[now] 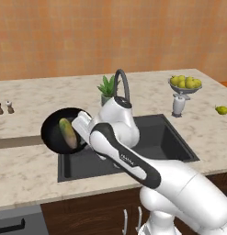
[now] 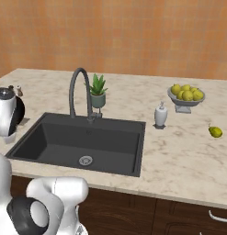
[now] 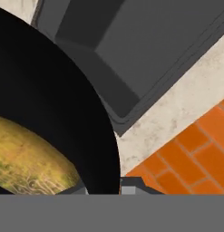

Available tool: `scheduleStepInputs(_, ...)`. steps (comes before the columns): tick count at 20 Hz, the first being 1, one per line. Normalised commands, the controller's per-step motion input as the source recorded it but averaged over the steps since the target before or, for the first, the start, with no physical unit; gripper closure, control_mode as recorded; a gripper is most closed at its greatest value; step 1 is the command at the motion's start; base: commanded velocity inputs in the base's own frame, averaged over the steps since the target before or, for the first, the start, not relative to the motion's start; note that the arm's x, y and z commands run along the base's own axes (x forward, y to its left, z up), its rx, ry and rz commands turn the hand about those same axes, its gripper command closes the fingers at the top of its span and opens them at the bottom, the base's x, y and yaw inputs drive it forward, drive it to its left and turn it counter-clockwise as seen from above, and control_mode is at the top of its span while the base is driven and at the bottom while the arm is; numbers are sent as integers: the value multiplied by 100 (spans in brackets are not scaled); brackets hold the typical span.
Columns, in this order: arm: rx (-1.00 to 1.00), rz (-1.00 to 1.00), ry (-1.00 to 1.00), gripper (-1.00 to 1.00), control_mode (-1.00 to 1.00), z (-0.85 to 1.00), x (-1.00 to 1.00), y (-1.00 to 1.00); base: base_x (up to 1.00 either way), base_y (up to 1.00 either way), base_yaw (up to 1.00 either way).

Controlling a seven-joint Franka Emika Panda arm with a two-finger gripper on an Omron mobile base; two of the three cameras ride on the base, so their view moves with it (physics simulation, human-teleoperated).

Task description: Pick the cucumber from the sink and place it in the bowl. Then pick the bowl and place it in the microwave. Then close the microwave door and press the start button.

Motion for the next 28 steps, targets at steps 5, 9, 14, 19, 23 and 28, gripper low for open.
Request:
scheduleStepInputs(5, 1, -33, 0, 100, -100, 66, -19, -66, 0, 0, 0)
scheduleStepInputs(9, 6, -20, 8, 100, -100, 70, -1, -49, 0, 0, 0)
scheduleStepInputs(14, 15, -11, 19, 100, -100, 72, -22, -40, 0, 0, 0)
scheduleStepInputs(19, 9, -10, 4, 100, -100, 36, -9, -35, 0, 0, 0)
scheduleStepInputs(23, 1, -14, 0, 100, -100, 21, -14, -54, 0, 0, 0)
scheduleStepInputs(28, 4, -13, 1, 100, -100, 16, -13, -62, 0, 0, 0)
